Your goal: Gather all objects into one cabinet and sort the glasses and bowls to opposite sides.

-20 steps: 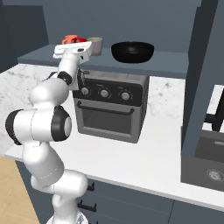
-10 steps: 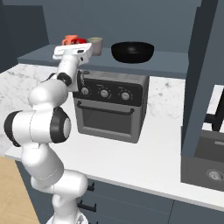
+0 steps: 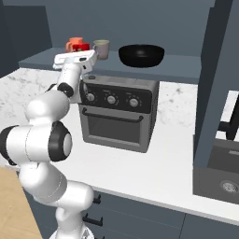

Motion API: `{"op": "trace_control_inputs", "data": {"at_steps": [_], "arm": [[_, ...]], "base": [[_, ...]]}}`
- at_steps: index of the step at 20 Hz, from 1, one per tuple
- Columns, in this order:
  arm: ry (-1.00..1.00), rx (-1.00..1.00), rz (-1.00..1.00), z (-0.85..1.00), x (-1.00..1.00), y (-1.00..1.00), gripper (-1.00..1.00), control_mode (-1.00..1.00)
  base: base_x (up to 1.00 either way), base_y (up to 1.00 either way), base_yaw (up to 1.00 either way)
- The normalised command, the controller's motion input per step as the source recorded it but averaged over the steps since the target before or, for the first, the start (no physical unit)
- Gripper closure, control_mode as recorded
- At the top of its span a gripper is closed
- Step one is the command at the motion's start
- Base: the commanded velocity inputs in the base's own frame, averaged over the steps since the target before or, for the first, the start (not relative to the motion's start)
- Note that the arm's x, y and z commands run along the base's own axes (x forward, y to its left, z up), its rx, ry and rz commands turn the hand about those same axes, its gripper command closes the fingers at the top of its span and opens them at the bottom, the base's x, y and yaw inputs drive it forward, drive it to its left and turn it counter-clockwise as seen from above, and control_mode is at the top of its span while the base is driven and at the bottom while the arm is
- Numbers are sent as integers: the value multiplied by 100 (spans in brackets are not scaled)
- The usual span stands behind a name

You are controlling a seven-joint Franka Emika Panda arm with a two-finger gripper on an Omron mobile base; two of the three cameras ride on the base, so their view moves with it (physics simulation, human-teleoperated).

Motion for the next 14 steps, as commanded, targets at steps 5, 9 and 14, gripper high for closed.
{"op": "trace_control_inputs", "data": {"at_steps": [5, 9, 14], "arm": [[-38, 0, 3, -100, 22, 0, 100, -100], [-39, 0, 3, -95, 31, 1, 100, -100], [-44, 0, 3, -95, 45, 6, 100, -100]], "base": [[0, 0, 0], [0, 0, 0], [0, 0, 0]]}}
